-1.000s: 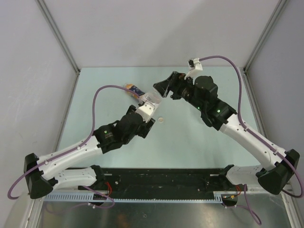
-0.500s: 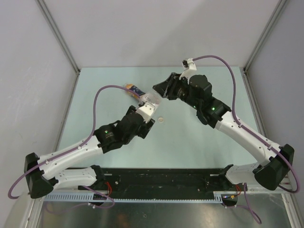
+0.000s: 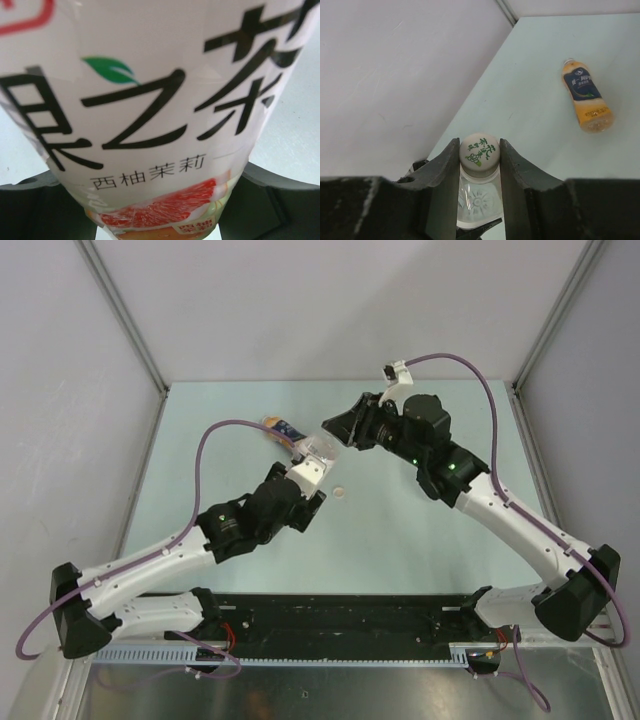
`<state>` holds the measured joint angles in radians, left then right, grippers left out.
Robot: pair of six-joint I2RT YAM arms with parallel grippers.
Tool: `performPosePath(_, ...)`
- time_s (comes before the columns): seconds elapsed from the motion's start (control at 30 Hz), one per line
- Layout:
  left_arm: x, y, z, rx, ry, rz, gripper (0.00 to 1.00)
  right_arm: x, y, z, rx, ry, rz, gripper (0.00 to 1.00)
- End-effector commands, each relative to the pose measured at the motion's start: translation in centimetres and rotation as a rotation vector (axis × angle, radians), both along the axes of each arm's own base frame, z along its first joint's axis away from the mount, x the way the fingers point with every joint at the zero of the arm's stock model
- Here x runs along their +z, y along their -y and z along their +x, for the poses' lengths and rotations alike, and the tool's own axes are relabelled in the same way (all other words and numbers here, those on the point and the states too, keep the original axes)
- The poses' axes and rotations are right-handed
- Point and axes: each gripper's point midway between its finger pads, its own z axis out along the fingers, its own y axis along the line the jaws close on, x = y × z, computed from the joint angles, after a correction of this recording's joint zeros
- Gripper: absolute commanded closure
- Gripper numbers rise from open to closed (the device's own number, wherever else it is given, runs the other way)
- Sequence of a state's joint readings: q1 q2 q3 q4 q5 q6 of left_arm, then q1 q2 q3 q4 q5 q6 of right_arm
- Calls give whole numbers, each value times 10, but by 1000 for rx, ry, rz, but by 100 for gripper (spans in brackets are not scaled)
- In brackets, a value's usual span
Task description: Unscrew the bottle caps
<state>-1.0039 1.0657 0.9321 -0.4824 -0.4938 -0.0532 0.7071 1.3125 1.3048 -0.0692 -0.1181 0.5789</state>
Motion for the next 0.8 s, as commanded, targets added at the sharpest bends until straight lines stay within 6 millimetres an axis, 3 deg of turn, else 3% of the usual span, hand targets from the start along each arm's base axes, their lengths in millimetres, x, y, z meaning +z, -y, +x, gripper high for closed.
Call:
performPosePath(0.0, 25, 9, -8, -86, 36, -71, 100, 47, 6, -13, 76, 140, 52, 97)
performPosePath(0.27, 32, 33, -43, -348, -15, -152, 100, 69, 16, -36, 261, 266, 104, 99)
performPosePath(0.57, 44, 64, -110, -753, -121, -273, 100, 88, 33, -85, 521, 459, 122, 98)
performPosePath(0.77, 62, 73, -147, -970, -156, -345, 100, 90, 43, -97, 540, 516, 93, 97)
